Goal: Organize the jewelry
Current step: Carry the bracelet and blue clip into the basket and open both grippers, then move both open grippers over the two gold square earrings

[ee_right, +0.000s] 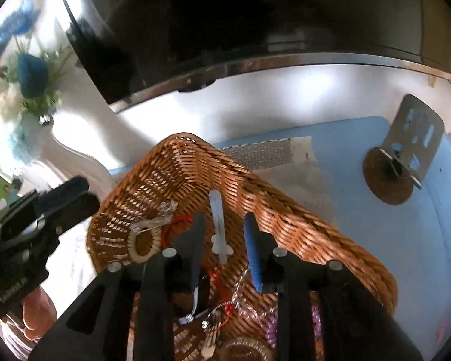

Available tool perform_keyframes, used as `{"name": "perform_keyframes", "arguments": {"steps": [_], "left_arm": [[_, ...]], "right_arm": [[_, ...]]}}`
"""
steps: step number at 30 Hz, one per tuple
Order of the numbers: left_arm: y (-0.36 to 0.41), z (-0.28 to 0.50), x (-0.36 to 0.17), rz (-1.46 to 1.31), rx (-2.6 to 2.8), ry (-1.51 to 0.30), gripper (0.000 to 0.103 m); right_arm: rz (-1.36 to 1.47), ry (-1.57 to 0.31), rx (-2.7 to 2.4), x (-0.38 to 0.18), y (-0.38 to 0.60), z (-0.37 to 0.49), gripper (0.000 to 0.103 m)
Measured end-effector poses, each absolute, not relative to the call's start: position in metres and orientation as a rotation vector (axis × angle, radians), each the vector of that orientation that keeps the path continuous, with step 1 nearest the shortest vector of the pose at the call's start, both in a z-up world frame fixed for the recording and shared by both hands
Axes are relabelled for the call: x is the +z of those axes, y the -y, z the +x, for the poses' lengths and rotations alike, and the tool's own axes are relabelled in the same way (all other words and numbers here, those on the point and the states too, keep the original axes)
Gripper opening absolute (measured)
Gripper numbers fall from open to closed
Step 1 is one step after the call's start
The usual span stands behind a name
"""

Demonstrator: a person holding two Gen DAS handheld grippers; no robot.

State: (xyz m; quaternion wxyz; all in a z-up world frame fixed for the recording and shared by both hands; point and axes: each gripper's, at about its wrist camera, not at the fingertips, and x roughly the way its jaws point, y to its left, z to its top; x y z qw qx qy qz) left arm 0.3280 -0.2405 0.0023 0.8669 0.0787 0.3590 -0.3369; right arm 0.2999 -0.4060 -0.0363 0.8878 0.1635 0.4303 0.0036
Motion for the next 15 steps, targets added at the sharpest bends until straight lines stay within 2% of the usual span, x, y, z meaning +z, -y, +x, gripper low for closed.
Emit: {"name": "perform_keyframes", "arguments": {"steps": [7, 15], "left_arm": [[0.203, 0.277, 0.026, 0.208, -0.716, -0.728, 0.035], [0.126, 0.212, 0.073, 0.199, -0.671, -0.623, 0.035]], "right_arm": [[0.353, -0.868, 0.021, -0.010, 0.392, 0.265, 0.029], [0.262, -0.840, 0.098, 0.032, 0.318, 0.214, 0.029]]}}
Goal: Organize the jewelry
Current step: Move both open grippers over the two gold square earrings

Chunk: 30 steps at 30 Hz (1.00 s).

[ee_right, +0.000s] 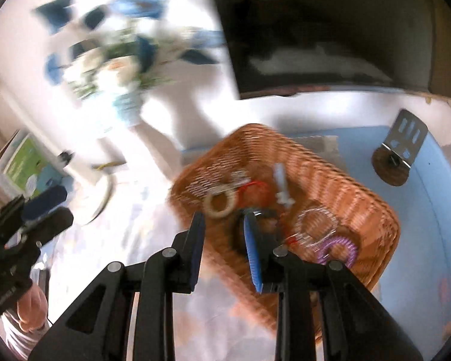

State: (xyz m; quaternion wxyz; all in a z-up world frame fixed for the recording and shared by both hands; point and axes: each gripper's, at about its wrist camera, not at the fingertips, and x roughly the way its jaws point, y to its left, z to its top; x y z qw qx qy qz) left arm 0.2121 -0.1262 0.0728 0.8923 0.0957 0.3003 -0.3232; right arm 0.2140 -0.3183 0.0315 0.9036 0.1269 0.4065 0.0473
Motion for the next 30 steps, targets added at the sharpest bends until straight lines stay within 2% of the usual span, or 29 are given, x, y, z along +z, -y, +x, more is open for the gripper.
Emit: {"name": "perform_keyframes", "arguments": {"steps": [6, 7, 9, 14, 22, 30], "left_arm": [[0.067, 0.182, 0.082, 0.137, -0.635, -0.615, 0.035], [0.055, 0.179, 0.075, 0.112, -0.630, -0.634, 0.035], [0.034, 0.175, 0.061, 0.070, -0.614, -0.674, 0.042], [0.013, 0.180, 0.007, 0.000, -0.590, -0.780, 0.043], [0.031, 0.198, -0.071, 0.076, -0.602, -0.936, 0.043], [0.059, 0.218, -0.109, 0.128, -0.601, -0.992, 0.043]], "right_arm": [[0.196, -0.824, 0.163, 0.039, 0.256, 0.180, 0.033], [0.188, -0.827, 0.174, 0.036, 0.246, 0.175, 0.033], [0.178, -0.834, 0.199, 0.026, 0.232, 0.167, 0.033], [0.179, -0.887, 0.225, -0.031, 0.206, 0.154, 0.033], [0.255, -0.930, 0.221, -0.090, 0.211, 0.158, 0.033], [0.277, -0.950, 0.220, -0.109, 0.215, 0.167, 0.033]]}}
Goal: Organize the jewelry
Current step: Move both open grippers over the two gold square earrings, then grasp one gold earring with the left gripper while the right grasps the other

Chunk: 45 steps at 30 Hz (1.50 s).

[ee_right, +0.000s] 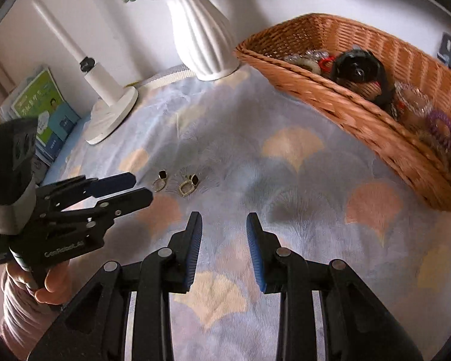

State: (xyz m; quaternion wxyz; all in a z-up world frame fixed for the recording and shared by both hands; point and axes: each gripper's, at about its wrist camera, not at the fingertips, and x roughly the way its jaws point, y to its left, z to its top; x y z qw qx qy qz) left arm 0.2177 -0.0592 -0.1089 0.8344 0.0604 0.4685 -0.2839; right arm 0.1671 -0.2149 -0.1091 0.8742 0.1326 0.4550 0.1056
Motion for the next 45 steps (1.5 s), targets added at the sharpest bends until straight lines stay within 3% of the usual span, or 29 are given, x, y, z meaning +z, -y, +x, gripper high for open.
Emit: {"name": "perform_keyframes", "arguments": {"steps": [19, 24, 34, 37, 39, 44, 45], "left_arm": [[0.079, 0.223, -0.113, 0.247, -0.548, -0.918, 0.043], [0.075, 0.225, -0.113, 0.258, -0.504, -0.904, 0.030], [0.059, 0.225, -0.112, 0.222, -0.511, -0.904, 0.029], [0.062, 0.224, -0.111, 0.223, -0.523, -0.907, 0.030], [0.063, 0.226, -0.111, 0.214, -0.536, -0.920, 0.030], [0.073, 0.227, -0.113, 0.242, -0.508, -0.909, 0.029], [0.075, 0.225, -0.113, 0.260, -0.502, -0.900, 0.023]], "right_arm": [[0.026, -0.921, 0.321, -0.115, 0.179, 0.198, 0.033], [0.005, -0.913, 0.346, -0.114, 0.176, 0.204, 0.033], [-0.071, -0.896, 0.358, -0.114, 0.160, 0.217, 0.032], [-0.073, -0.887, 0.341, -0.114, 0.161, 0.217, 0.024], [-0.058, -0.884, 0.338, -0.114, 0.164, 0.217, 0.012], [-0.069, -0.873, 0.321, -0.114, 0.164, 0.215, 0.010], [-0.082, -0.869, 0.319, -0.113, 0.162, 0.213, 0.010]]}}
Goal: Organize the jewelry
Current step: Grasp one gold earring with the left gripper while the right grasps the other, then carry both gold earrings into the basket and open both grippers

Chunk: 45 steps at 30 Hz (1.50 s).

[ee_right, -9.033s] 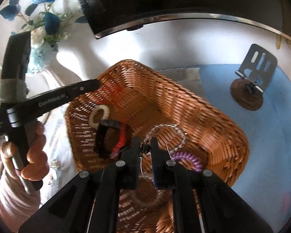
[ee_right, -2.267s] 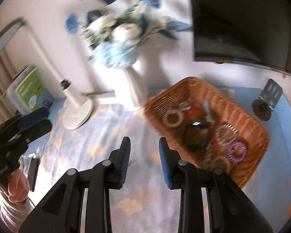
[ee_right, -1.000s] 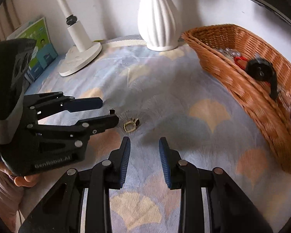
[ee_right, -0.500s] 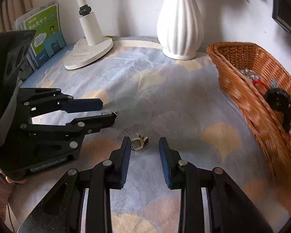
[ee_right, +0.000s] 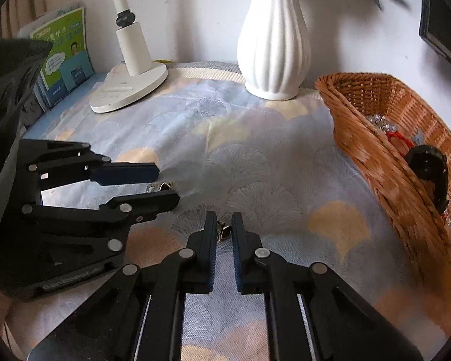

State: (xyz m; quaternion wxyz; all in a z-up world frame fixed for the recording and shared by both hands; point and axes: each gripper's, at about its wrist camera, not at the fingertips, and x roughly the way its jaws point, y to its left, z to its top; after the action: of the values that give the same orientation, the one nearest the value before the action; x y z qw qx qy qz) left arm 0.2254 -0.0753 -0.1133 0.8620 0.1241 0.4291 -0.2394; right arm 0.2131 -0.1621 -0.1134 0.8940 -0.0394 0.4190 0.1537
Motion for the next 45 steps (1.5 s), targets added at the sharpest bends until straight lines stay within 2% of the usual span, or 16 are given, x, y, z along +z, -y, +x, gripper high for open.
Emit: {"name": "perform_keyframes", "arguments": {"steps": [2, 8, 18, 29, 34, 40, 45], "left_arm": [[0.078, 0.223, -0.113, 0.271, -0.505, -0.890, 0.013], [0.060, 0.221, -0.105, 0.167, -0.566, -0.862, 0.007], [0.026, 0.232, -0.097, -0.144, -0.774, -0.887, 0.007], [0.042, 0.213, -0.084, -0.123, -0.837, -0.873, 0.007], [0.053, 0.203, -0.049, -0.080, -0.833, -0.827, 0.007], [0.096, 0.217, -0.002, -0.017, -0.819, -0.775, 0.007], [0.151, 0.246, 0.010, 0.023, -0.823, -0.773, 0.007]], "right_arm": [[-0.097, -0.862, 0.322, -0.113, 0.159, 0.211, 0.010], [-0.092, -0.818, 0.318, -0.108, 0.163, 0.204, 0.010], [-0.057, -0.784, 0.262, -0.098, 0.169, 0.169, 0.010], [0.141, -0.812, 0.285, -0.084, 0.228, 0.105, 0.010], [0.118, -0.788, 0.246, -0.050, 0.277, 0.086, 0.010], [0.095, -0.723, 0.148, -0.001, 0.336, 0.106, 0.010], [0.102, -0.742, 0.097, 0.009, 0.372, 0.161, 0.010]]}}
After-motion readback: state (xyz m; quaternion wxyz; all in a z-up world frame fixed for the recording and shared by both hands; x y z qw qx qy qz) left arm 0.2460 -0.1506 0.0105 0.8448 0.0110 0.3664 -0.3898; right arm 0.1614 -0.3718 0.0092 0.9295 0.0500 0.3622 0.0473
